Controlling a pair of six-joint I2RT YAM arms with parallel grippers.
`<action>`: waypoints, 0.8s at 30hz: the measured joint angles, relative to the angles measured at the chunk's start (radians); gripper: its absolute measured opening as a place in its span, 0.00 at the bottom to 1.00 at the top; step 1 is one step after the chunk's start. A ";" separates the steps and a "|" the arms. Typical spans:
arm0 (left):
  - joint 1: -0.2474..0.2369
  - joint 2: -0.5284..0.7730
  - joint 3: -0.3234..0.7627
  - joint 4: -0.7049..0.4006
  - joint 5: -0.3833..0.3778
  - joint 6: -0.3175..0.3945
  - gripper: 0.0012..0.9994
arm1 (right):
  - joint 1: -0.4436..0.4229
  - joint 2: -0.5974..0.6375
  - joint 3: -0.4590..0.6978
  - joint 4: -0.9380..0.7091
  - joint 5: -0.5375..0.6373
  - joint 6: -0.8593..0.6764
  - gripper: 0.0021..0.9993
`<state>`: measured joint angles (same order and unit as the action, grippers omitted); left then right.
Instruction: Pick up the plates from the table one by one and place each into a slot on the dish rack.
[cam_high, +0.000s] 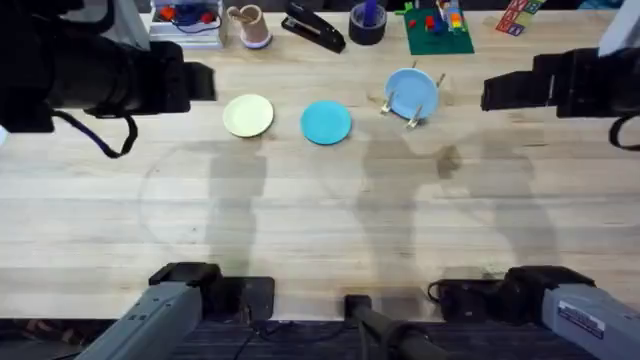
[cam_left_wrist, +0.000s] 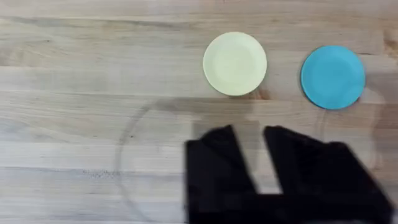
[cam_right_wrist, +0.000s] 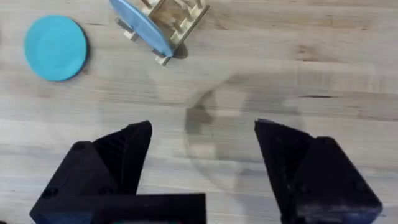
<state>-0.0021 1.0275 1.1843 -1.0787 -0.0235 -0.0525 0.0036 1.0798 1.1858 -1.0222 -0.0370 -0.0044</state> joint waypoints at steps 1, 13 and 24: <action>0.000 0.000 0.000 0.002 0.000 0.000 0.15 | 0.000 0.002 0.000 0.000 -0.004 0.000 1.00; 0.194 0.028 0.001 0.025 0.239 0.079 0.04 | 0.000 0.003 0.001 0.014 -0.010 0.000 1.00; 0.483 0.272 0.002 0.029 0.690 0.292 0.04 | 0.000 0.003 0.001 0.020 -0.012 0.000 1.00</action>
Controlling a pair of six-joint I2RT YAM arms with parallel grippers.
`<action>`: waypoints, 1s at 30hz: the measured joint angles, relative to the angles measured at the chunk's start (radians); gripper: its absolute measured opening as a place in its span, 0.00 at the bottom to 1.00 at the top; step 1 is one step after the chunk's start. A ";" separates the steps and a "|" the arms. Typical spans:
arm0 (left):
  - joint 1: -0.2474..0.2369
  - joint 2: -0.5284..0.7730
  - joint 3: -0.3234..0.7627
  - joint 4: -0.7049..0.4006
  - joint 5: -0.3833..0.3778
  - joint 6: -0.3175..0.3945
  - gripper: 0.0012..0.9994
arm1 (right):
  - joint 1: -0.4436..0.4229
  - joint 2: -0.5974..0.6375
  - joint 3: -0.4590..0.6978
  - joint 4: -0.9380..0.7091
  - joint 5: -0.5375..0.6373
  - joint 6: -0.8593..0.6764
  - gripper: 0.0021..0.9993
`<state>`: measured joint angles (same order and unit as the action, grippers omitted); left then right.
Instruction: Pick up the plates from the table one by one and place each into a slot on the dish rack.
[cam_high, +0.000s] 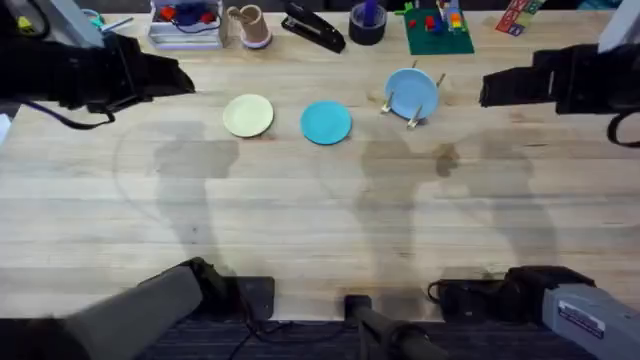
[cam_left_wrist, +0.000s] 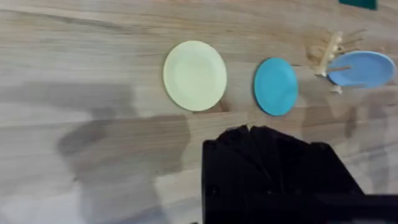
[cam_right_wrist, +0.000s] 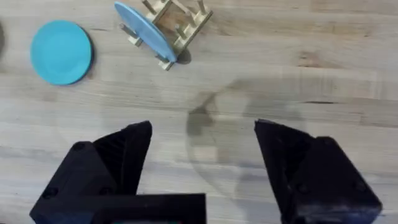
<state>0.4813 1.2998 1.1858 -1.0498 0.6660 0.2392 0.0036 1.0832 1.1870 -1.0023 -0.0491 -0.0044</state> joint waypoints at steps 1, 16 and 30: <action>0.008 0.030 0.000 0.003 0.031 0.021 0.04 | 0.000 0.000 0.000 0.000 0.000 0.000 1.00; 0.037 0.364 0.000 0.140 0.250 0.114 0.04 | 0.000 0.000 0.000 0.000 0.000 0.000 1.00; 0.004 0.535 0.001 0.225 0.263 0.129 0.04 | 0.000 0.000 0.000 0.000 0.000 0.000 1.00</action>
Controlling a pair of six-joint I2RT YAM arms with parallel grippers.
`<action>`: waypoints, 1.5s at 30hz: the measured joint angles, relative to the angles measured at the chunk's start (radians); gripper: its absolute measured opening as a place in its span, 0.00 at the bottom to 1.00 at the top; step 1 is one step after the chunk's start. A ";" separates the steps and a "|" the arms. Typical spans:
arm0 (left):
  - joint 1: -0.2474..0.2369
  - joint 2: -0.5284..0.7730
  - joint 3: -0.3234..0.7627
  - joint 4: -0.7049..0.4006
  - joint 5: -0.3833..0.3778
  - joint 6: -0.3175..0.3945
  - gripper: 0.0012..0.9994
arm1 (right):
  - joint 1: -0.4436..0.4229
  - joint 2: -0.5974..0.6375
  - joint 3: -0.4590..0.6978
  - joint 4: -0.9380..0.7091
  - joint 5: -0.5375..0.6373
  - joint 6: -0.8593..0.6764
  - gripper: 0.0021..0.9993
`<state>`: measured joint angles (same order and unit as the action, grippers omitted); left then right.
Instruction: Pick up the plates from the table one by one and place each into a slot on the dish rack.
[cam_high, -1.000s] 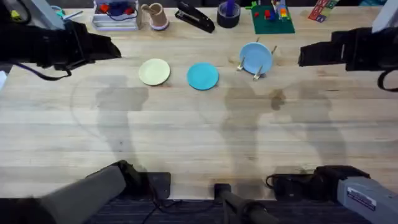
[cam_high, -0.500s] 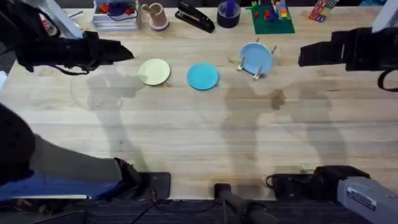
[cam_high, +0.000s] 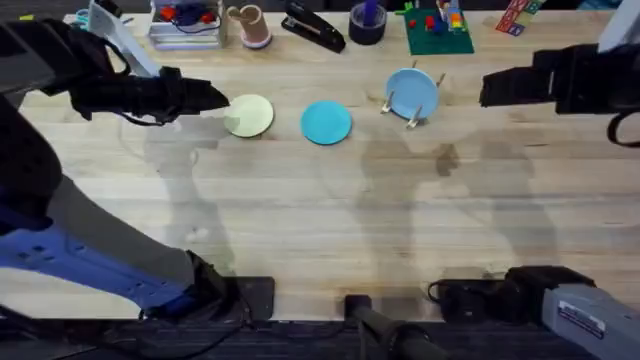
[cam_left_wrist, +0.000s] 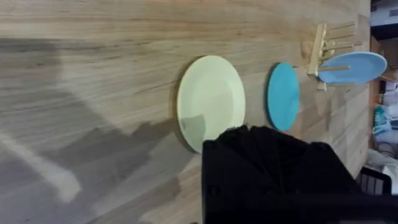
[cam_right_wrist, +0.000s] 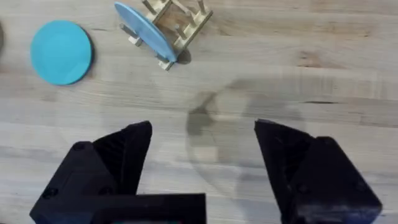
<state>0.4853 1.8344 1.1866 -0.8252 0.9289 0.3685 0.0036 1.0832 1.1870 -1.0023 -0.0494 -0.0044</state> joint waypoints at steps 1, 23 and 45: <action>-0.001 0.011 0.000 0.003 0.000 0.001 0.04 | 0.000 0.000 0.000 0.000 0.000 0.000 1.00; -0.049 0.143 0.002 0.081 -0.009 0.009 0.04 | 0.000 0.000 0.000 0.000 0.000 0.000 1.00; -0.034 0.206 0.026 0.090 0.026 0.009 0.04 | 0.000 0.000 0.000 0.000 0.000 0.000 0.99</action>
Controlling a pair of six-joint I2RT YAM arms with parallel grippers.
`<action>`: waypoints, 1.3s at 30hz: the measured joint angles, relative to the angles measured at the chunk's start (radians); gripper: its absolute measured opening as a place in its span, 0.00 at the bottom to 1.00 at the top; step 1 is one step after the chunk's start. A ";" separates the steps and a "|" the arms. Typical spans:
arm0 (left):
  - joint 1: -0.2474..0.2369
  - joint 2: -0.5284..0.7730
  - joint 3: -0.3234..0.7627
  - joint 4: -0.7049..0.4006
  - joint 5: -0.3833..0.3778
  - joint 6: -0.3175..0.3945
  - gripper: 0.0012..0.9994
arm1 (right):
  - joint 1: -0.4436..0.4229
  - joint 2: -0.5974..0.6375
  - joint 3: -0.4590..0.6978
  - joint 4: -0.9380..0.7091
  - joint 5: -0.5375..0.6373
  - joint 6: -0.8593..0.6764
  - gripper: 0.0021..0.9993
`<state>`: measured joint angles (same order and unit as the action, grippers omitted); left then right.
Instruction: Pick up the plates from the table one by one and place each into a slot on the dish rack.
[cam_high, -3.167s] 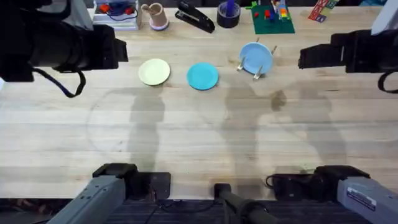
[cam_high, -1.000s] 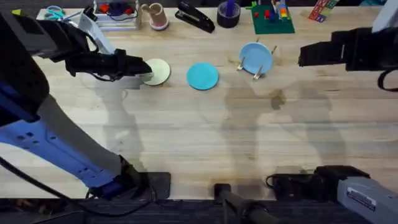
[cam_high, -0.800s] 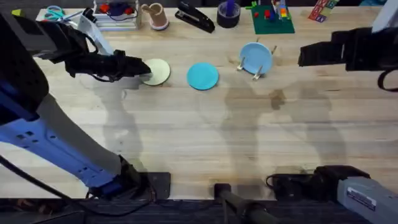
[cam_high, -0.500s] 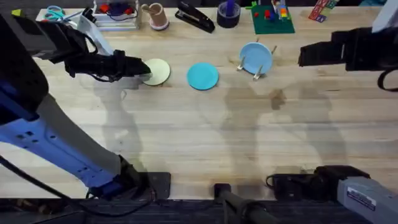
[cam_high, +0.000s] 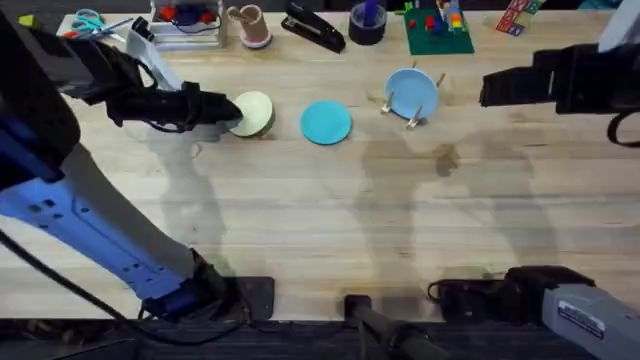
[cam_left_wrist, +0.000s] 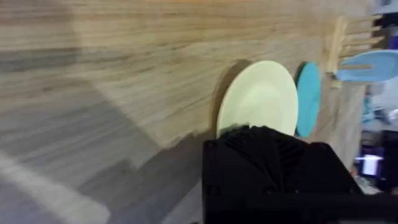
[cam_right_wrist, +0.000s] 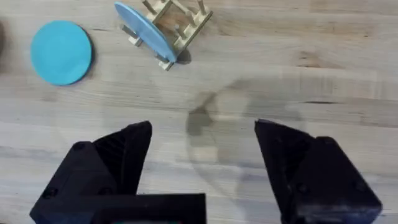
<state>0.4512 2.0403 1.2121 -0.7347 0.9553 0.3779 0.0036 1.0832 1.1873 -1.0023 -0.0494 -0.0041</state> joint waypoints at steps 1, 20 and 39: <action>0.002 0.012 0.003 0.003 0.023 0.000 0.04 | 0.000 0.000 0.000 0.000 0.000 0.000 0.99; 0.007 0.059 0.010 0.007 0.118 0.000 0.04 | 0.001 0.000 0.000 0.032 -0.111 0.016 1.00; 0.007 0.059 0.010 0.007 0.117 0.000 0.04 | 0.301 0.214 0.004 0.511 -0.255 0.353 1.00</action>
<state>0.4580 2.0991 1.2224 -0.7277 1.0725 0.3779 0.3051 1.2974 1.1912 -0.4914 -0.3046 0.3494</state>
